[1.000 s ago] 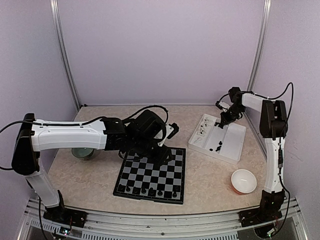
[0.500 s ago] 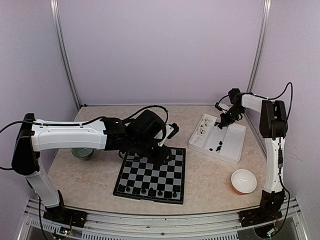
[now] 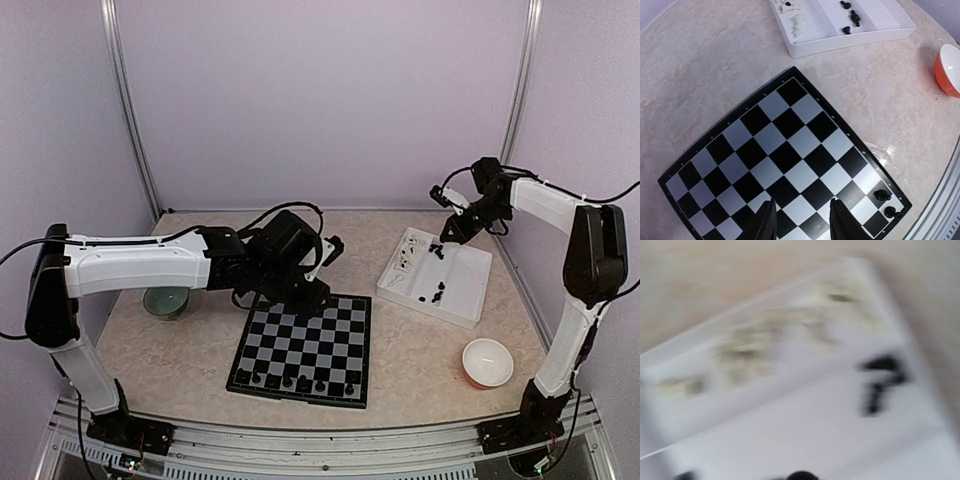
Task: Set up the chess pieces on the board
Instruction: Place the pawn at b7.
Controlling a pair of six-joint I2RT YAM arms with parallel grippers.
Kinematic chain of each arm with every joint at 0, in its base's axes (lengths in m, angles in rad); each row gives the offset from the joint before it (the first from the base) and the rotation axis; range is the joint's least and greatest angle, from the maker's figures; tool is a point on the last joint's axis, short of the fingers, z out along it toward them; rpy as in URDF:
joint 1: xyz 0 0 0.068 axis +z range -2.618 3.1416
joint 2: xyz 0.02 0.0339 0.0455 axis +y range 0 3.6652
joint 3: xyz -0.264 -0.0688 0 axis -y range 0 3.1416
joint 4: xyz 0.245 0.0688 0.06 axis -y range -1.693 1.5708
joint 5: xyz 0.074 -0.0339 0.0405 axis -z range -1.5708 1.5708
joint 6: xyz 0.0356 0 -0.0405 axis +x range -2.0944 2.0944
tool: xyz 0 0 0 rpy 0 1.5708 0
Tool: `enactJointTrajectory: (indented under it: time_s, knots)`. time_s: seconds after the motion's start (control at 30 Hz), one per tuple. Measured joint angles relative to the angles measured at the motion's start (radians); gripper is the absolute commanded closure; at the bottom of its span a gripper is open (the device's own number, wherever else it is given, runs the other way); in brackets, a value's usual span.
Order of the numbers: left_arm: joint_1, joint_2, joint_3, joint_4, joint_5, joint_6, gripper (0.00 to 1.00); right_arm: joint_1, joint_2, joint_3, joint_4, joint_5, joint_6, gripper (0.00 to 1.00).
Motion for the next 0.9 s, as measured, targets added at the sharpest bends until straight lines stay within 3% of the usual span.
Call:
enactJointTrajectory:
  time_s: [0.27, 0.57, 0.9]
  knots:
    - [0.217, -0.058, -0.057, 0.024, -0.055, 0.063, 0.63, 0.311, -0.177, -0.257, 0.025, -0.133, -0.104, 0.93]
    - [0.438, -0.193, -0.22, 0.156, -0.084, 0.084, 0.62, 0.627, -0.175, -0.253, 0.036, -0.187, -0.196, 0.91]
    - [0.478, -0.248, -0.288, 0.246, -0.085, 0.08, 0.62, 0.846, -0.067, -0.293, 0.031, -0.164, -0.279, 0.89]
